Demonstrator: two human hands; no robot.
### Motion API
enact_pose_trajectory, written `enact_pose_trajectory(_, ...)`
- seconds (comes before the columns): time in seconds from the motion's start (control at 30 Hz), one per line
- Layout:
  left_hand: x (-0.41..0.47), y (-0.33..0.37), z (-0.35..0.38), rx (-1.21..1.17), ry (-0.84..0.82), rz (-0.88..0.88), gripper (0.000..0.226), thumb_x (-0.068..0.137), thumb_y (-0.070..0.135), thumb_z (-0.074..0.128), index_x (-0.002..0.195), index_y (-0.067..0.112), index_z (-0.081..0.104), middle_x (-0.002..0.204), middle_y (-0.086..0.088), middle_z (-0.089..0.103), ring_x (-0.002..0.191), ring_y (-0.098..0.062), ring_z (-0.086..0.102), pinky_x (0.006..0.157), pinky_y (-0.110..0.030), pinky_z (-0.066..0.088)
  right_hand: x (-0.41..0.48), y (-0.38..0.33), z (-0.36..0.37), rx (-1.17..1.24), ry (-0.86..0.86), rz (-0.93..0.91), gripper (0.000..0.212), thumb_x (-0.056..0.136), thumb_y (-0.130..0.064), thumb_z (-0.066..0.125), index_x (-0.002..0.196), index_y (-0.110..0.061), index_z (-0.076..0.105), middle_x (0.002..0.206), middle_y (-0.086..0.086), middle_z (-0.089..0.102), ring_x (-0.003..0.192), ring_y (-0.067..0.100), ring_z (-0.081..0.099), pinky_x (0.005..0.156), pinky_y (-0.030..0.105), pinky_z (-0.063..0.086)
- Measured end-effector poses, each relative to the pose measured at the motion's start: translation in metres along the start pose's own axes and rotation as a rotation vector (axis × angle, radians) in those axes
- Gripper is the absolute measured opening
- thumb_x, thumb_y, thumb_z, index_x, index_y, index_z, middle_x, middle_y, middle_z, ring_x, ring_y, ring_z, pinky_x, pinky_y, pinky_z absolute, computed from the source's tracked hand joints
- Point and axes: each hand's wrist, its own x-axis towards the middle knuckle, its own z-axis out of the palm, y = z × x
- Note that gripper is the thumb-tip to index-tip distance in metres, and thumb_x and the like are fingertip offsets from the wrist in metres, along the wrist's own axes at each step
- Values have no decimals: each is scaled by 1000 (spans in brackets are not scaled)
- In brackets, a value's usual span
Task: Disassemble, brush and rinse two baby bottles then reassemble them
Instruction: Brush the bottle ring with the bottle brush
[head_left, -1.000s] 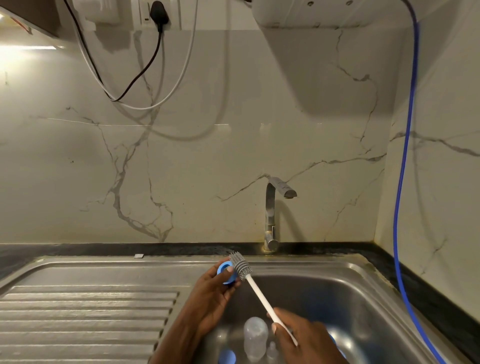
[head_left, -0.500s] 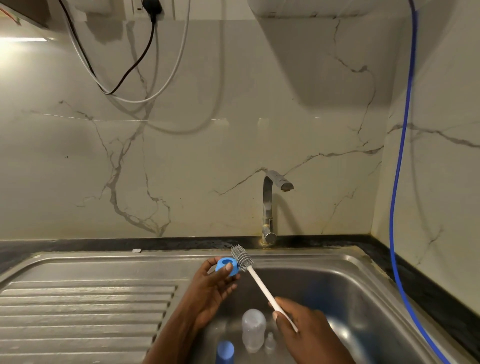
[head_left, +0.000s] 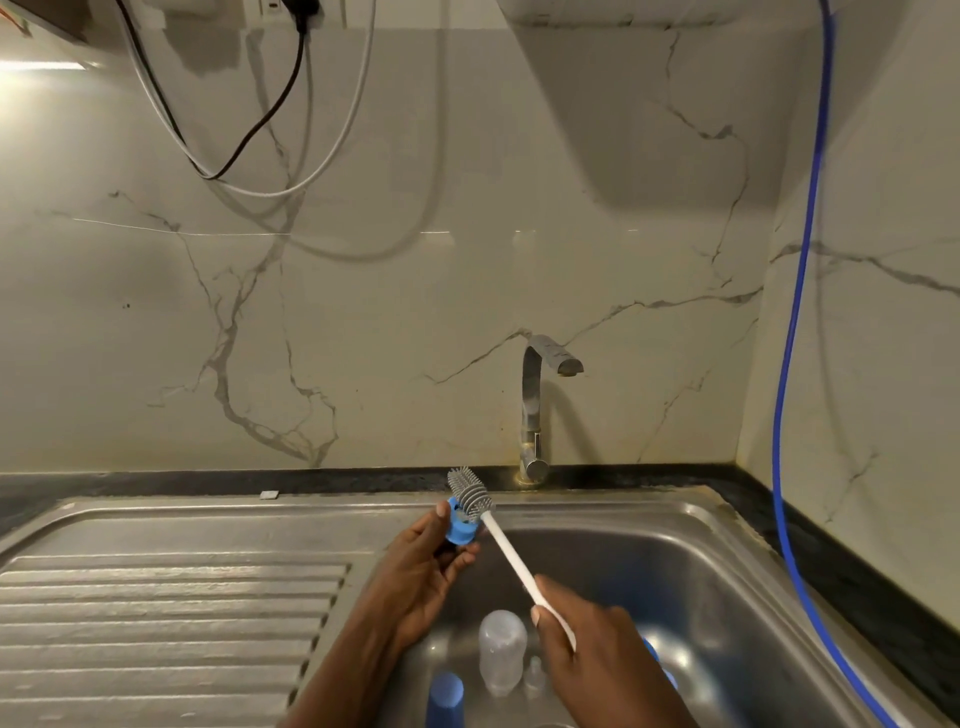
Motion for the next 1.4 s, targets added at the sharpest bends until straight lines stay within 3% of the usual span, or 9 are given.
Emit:
enact_pose_trajectory(0.07, 0, 4, -4, -35, 5, 32, 33, 96, 28, 52, 111, 0, 63, 94, -20, 74, 79, -26, 70, 63, -28, 61, 2, -2, 9, 43, -34, -5, 38, 97, -52, 33, 132, -50, 47, 121, -1, 62, 110, 14, 56, 88, 19, 37)
enact_pose_trajectory(0.17, 0, 10, -8, -99, 14, 37, 37, 91, 31, 54, 107, -1, 63, 89, -20, 74, 83, -28, 68, 64, -29, 60, 6, -5, 15, 131, -74, -19, 35, 105, -27, 35, 100, -10, 65, 120, 25, 61, 116, 31, 55, 103, 29, 37)
enact_pose_trajectory(0.33, -1, 3, 0, -34, -28, -48, 49, 81, 35, 61, 113, -2, 63, 99, -24, 70, 85, -29, 66, 67, -31, 61, -3, -7, -6, 32, 30, -50, 38, 101, -49, 36, 138, -56, 34, 118, -3, 58, 112, 11, 54, 85, 11, 39)
enact_pose_trajectory(0.6, 1, 8, -9, -70, -3, 81, 34, 90, 28, 54, 108, 0, 63, 87, -16, 75, 78, -24, 71, 64, -27, 60, -4, -5, 1, 61, -93, -112, 35, 96, -56, 32, 128, -51, 47, 112, -8, 59, 106, 7, 57, 81, 11, 38)
enact_pose_trajectory(0.9, -1, 6, -3, -17, -82, -4, 33, 89, 24, 56, 113, 2, 64, 104, -23, 72, 91, -31, 67, 67, -30, 62, 14, 17, 9, 20, -54, -53, 34, 97, -46, 43, 130, -49, 50, 117, -4, 66, 117, 18, 55, 92, 21, 40)
enact_pose_trajectory(1.03, 5, 6, -7, -10, -99, 19, 42, 75, 8, 65, 115, -4, 57, 116, -28, 64, 93, -33, 71, 70, -31, 62, 24, 33, -14, 115, -9, -36, 23, 96, -39, 52, 114, -39, 64, 80, -13, 67, 78, 2, 64, 63, 6, 40)
enact_pose_trajectory(1.13, 9, -1, -11, 131, -83, 38, 44, 69, 3, 73, 108, 0, 53, 106, -29, 63, 85, -30, 73, 67, -28, 60, 32, 48, -37, 206, 26, 47, 16, 99, -30, 49, 104, -38, 62, 49, -11, 55, 39, 2, 50, 40, 13, 37)
enact_pose_trajectory(1.3, 13, -10, -15, 463, -190, 111, 47, 77, 25, 79, 120, 13, 65, 111, -15, 71, 103, -30, 69, 90, -42, 54, 38, 72, -41, 244, 32, 131, 18, 100, -32, 47, 102, -24, 64, 56, 0, 52, 36, 9, 44, 38, 23, 40)
enact_pose_trajectory(1.4, 7, -14, -6, 651, -223, 177, 39, 79, 26, 72, 116, 15, 69, 109, -6, 73, 106, -21, 69, 87, -28, 56, 40, 80, -37, 286, 32, 180, 18, 99, -32, 47, 103, -24, 63, 60, 2, 56, 36, 13, 47, 37, 23, 41)
